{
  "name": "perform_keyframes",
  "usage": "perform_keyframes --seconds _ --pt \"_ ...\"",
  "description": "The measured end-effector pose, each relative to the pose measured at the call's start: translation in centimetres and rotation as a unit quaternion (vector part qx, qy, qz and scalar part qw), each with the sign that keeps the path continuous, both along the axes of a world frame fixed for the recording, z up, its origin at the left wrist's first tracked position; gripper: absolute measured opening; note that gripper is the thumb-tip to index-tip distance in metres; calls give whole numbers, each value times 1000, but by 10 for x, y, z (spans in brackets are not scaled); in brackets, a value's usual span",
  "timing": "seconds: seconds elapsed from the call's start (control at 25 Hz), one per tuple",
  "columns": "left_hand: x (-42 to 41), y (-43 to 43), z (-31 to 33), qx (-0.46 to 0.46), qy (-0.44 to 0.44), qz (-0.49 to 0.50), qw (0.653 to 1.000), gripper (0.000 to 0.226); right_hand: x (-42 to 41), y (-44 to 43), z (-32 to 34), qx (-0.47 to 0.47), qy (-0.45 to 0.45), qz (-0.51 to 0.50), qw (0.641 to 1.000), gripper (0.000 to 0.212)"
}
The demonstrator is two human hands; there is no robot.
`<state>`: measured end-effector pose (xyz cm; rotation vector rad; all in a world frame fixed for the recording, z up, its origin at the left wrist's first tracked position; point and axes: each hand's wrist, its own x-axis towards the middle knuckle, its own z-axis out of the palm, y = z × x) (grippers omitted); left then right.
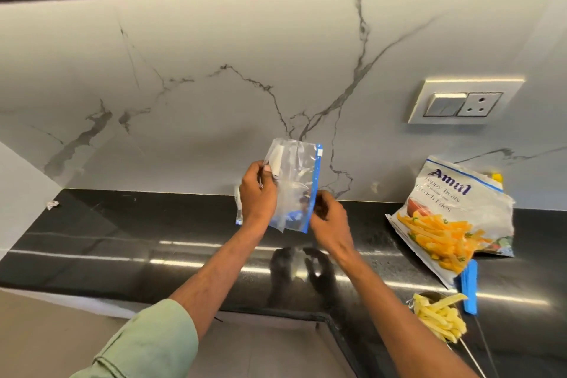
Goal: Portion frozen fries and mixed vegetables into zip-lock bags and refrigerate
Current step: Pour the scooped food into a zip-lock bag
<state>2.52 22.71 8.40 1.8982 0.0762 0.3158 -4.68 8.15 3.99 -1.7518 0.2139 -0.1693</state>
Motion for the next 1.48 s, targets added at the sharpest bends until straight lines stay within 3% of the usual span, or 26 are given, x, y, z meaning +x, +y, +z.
perform_keyframes --seconds 0.04,0.16,0.24,0.44,0.52,0.64,0.76,0.92,1.0,1.16,1.36,1.48 --pt "-9 -13 -4 -34 29 -11 999 19 -12 -15 10 42 -2 -27 999 16" --pt "-35 -55 -10 -120 106 -51 986 19 -46 -57 37 116 -8 -89 989 27" --pt "-54 -80 -8 -162 139 -76 974 18 -57 -78 45 88 -25 -128 988 43" --pt "-96 -129 4 -214 206 -170 939 24 -82 -132 59 27 -57 -212 975 16" --pt "-105 -139 14 -188 176 -183 949 32 -98 -146 65 -11 -62 -209 976 7" --pt "-103 -155 34 -51 31 -242 968 43 -118 -160 70 -71 -50 -203 975 7" --pt "-96 -169 51 63 -46 -346 935 45 -131 -167 74 -124 -43 -180 975 8" --pt "-100 -173 59 49 -72 -392 916 20 -140 -170 81 -158 -69 -161 972 20" --pt "-105 -172 56 33 -77 -397 914 22 -142 -167 86 -155 -89 -159 971 26" --pt "-106 -165 52 -28 -44 -385 921 26 -139 -164 92 -142 -122 -143 972 18" --pt "-105 -156 49 -16 -57 -386 921 23 -138 -160 92 -148 -117 -140 972 20" --pt "-102 -155 50 -60 2 -377 924 27 -136 -157 94 -138 -121 -118 976 20"
